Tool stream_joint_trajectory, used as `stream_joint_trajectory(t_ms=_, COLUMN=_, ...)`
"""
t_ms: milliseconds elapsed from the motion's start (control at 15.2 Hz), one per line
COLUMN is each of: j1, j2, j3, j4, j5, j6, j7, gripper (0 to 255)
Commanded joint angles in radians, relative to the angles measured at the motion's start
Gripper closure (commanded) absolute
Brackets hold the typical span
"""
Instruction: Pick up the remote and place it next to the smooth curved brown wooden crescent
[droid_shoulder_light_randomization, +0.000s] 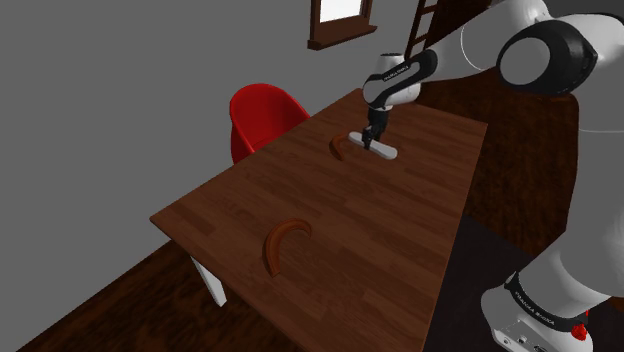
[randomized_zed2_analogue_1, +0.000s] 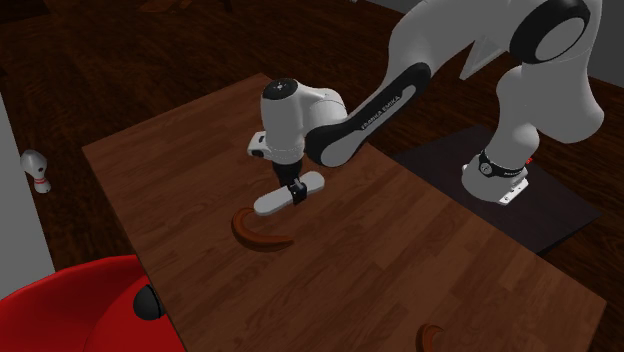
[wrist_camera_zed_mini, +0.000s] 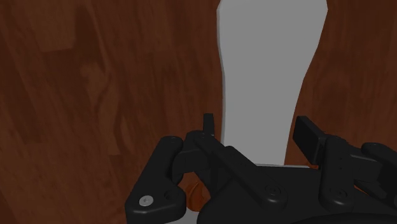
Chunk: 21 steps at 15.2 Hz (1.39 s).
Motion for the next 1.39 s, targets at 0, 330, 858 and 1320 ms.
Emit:
stream_joint_trajectory(t_ms=0, j1=0.002, j2=-0.019, j3=-0.002, j4=0.002, j5=-0.003, j6=-0.021, j7=0.002, gripper=255)
stream_joint_trajectory(t_ms=330, j1=0.005, j2=-0.056, j3=-0.006, j4=0.017, j5=-0.010, j6=-0.073, j7=0.005, gripper=255)
stream_joint_trajectory(t_ms=858, j1=0.071, j2=-0.137, j3=0.008, j4=-0.059, j5=-0.030, j6=-0.077, j7=0.091, gripper=255)
stream_joint_trajectory(t_ms=1320, j1=0.179, j2=-0.210, j3=0.047, j4=-0.166, j5=-0.056, j6=-0.044, j7=0.248, gripper=255)
